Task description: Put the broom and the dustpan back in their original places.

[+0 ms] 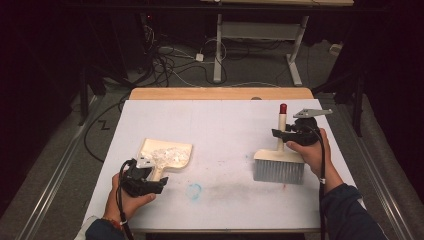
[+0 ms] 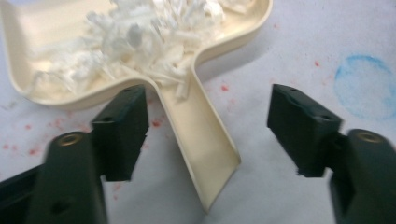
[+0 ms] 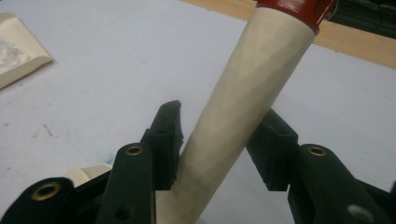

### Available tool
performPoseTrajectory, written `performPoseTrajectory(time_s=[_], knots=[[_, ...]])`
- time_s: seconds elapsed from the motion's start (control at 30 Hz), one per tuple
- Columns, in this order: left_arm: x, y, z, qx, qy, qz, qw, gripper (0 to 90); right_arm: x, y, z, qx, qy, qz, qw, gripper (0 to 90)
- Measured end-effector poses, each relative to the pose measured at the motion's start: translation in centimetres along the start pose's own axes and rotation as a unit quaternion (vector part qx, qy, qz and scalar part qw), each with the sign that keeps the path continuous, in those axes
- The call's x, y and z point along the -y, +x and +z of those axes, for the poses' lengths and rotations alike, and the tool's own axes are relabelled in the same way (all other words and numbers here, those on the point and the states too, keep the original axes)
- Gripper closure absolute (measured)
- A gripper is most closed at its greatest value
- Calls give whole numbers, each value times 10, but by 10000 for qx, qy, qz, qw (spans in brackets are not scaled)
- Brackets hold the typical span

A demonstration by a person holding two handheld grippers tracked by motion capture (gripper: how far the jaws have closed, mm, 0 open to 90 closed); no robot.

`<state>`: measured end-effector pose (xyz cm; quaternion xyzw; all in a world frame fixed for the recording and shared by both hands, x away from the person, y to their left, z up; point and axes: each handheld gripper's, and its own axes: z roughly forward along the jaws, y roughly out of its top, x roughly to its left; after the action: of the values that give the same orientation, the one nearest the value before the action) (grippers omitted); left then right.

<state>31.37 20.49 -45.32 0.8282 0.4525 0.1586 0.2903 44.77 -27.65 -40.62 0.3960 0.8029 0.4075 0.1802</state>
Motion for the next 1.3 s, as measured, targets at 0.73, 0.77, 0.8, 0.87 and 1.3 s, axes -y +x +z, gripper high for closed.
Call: performPoseTrajectory(time_s=[0.73, 0.77, 0.8, 0.87, 1.3], knots=[[3, -24, -6, -300, -1088, 818, 9902, 194, -7, 7, 11, 701, -572, -155, 9958, 474], [4, -24, -5, -270, -1068, 817, 9905, 195, -7, 8, 9, 687, -632, -159, 9955, 468], [4, -24, -4, -260, -1077, 810, 9905, 194, -7, 9, 7, 653, -685, -158, 9954, 458], [5, -25, -1, -177, -1051, 801, 9911, 195, -8, 12, 4, 672, -737, -195, 9948, 443], [5, -32, 3, -184, -1149, 1028, 9879, 194, -12, 28, -10, 726, -1176, -327, 9899, 334]])
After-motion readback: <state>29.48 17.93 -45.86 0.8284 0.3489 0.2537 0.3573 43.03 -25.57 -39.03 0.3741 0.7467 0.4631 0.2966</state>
